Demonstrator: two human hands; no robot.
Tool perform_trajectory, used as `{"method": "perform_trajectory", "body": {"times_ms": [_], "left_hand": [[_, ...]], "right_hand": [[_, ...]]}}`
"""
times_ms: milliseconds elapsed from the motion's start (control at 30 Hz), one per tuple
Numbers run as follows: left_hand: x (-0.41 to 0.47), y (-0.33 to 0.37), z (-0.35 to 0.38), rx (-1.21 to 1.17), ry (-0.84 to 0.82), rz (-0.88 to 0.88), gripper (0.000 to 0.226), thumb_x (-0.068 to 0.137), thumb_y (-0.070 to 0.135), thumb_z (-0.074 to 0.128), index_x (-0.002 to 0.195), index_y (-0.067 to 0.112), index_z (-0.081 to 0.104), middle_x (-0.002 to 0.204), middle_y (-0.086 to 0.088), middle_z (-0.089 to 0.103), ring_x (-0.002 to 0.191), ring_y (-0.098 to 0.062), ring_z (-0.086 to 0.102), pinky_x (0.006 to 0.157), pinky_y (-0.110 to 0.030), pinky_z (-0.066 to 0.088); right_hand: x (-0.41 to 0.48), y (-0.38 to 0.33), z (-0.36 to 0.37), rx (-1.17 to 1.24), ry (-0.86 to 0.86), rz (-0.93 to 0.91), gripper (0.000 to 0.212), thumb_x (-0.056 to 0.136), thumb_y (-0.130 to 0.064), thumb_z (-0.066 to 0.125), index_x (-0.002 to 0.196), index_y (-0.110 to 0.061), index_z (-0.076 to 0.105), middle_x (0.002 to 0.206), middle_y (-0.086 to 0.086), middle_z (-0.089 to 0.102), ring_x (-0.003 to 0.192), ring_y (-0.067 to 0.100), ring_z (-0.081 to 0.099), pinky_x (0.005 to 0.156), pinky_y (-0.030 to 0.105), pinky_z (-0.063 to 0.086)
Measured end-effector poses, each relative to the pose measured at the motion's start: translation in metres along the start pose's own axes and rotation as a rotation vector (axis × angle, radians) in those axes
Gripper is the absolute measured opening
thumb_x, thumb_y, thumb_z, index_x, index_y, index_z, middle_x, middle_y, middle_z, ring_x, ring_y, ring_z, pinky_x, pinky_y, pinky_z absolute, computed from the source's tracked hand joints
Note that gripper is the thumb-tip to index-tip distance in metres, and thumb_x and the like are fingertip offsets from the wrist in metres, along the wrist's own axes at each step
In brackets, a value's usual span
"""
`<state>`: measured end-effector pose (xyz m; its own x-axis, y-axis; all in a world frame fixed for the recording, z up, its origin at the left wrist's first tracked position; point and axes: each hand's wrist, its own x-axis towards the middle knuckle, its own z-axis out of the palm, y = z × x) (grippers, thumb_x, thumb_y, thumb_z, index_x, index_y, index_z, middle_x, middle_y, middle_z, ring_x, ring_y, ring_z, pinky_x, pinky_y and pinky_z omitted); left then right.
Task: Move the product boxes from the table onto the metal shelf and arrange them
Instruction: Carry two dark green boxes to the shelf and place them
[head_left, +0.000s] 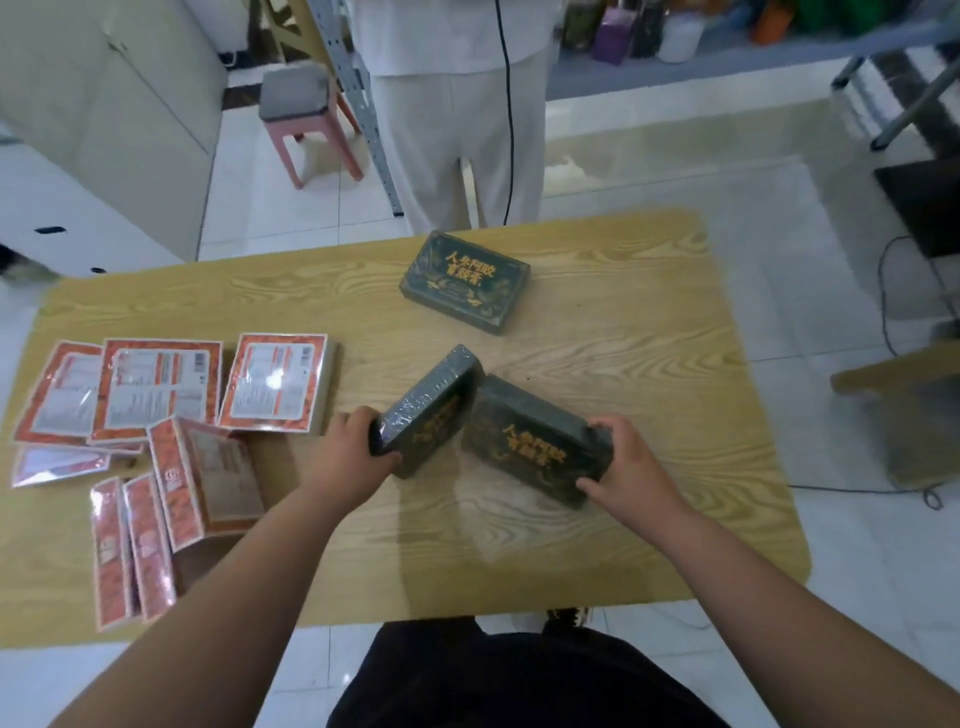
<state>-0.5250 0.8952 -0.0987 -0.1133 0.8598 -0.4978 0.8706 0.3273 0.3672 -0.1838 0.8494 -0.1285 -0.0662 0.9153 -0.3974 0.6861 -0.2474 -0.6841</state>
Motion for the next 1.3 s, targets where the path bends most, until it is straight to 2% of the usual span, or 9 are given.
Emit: {"method": "perform_trajectory", "body": {"times_ms": [133,267,367,467,633,900,1033,1167,1300], "left_hand": [[-0.06,0.005,0.031,-0.252,0.105,-0.098,0.037,0.078,0.021,0.078,0.106,0.024,0.055,0.093,0.006,0.06,0.083,-0.016,0.059,0.064,-0.033,0.044],[-0.113,0.002,0.056,-0.732,0.195,-0.263,0.025,0.081,0.023,0.075,0.102,0.027,0.061,0.097,-0.001,0.069,0.09,-0.023,0.066,0.078,-0.045,0.054],[-0.141,-0.02,0.061,-0.973,0.293,-0.348,0.02,0.088,0.017,0.071,0.106,0.023,0.062,0.106,-0.005,0.069,0.098,-0.026,0.067,0.087,-0.049,0.057],[-0.172,-0.051,0.064,-1.086,0.358,-0.423,0.017,0.092,0.024,0.066,0.109,0.022,0.064,0.11,-0.007,0.069,0.104,-0.029,0.066,0.092,-0.053,0.055],[-0.235,-0.101,0.08,-1.24,0.506,-0.613,0.021,0.092,0.036,0.057,0.107,0.027,0.068,0.106,-0.007,0.072,0.099,-0.029,0.069,0.079,-0.044,0.057],[-0.365,-0.199,0.11,-1.52,0.644,-1.006,0.024,0.089,0.043,0.052,0.094,0.022,0.064,0.094,-0.009,0.071,0.086,-0.033,0.069,0.078,-0.056,0.058],[-0.444,-0.255,0.125,-1.651,0.786,-1.081,0.029,0.091,0.042,0.053,0.099,0.016,0.066,0.092,-0.011,0.072,0.083,-0.034,0.07,0.078,-0.058,0.058],[-0.526,-0.308,0.148,-1.737,0.99,-1.126,0.031,0.09,0.044,0.056,0.098,0.016,0.067,0.092,-0.012,0.073,0.077,-0.031,0.07,0.071,-0.048,0.059],[-0.602,-0.341,0.169,-1.789,1.169,-1.162,0.033,0.093,0.043,0.054,0.103,0.015,0.068,0.091,-0.012,0.076,0.075,-0.028,0.073,0.062,-0.04,0.059]], "right_hand": [[-0.007,0.019,-0.023,0.336,-0.071,0.186,0.068,0.078,-0.012,0.086,0.126,-0.031,0.042,0.12,-0.008,0.05,0.095,0.001,0.057,0.07,0.016,0.047],[-0.003,0.031,-0.032,0.753,-0.096,0.308,0.056,0.081,0.003,0.079,0.122,-0.024,0.051,0.118,-0.002,0.058,0.103,0.02,0.063,0.088,0.042,0.056],[0.006,0.027,-0.029,0.803,-0.122,0.312,0.046,0.088,0.004,0.07,0.127,-0.015,0.054,0.126,0.013,0.061,0.108,0.034,0.065,0.09,0.05,0.057],[0.009,0.009,-0.017,0.729,-0.212,0.264,0.041,0.095,-0.001,0.059,0.134,-0.014,0.053,0.126,0.017,0.062,0.106,0.036,0.066,0.083,0.049,0.058],[-0.007,-0.039,0.027,0.548,-0.381,0.229,0.027,0.094,-0.01,0.054,0.114,-0.027,0.062,0.114,0.019,0.068,0.096,0.039,0.069,0.086,0.061,0.056],[-0.078,-0.138,0.142,0.247,-0.62,0.146,0.023,0.097,-0.013,0.042,0.113,-0.025,0.054,0.1,0.015,0.062,0.079,0.031,0.065,0.064,0.035,0.053],[-0.132,-0.192,0.213,0.117,-0.767,0.02,0.021,0.091,-0.021,0.054,0.112,-0.022,0.055,0.103,0.018,0.067,0.081,0.033,0.071,0.066,0.041,0.058],[-0.188,-0.239,0.293,-0.04,-0.926,-0.178,0.063,0.073,-0.044,0.081,0.125,-0.023,0.052,0.111,0.009,0.071,0.092,0.027,0.074,0.076,0.043,0.062],[-0.251,-0.281,0.371,-0.177,-1.035,-0.361,0.059,0.08,-0.041,0.083,0.125,-0.021,0.051,0.11,0.003,0.07,0.091,0.02,0.073,0.068,0.033,0.061]]}}
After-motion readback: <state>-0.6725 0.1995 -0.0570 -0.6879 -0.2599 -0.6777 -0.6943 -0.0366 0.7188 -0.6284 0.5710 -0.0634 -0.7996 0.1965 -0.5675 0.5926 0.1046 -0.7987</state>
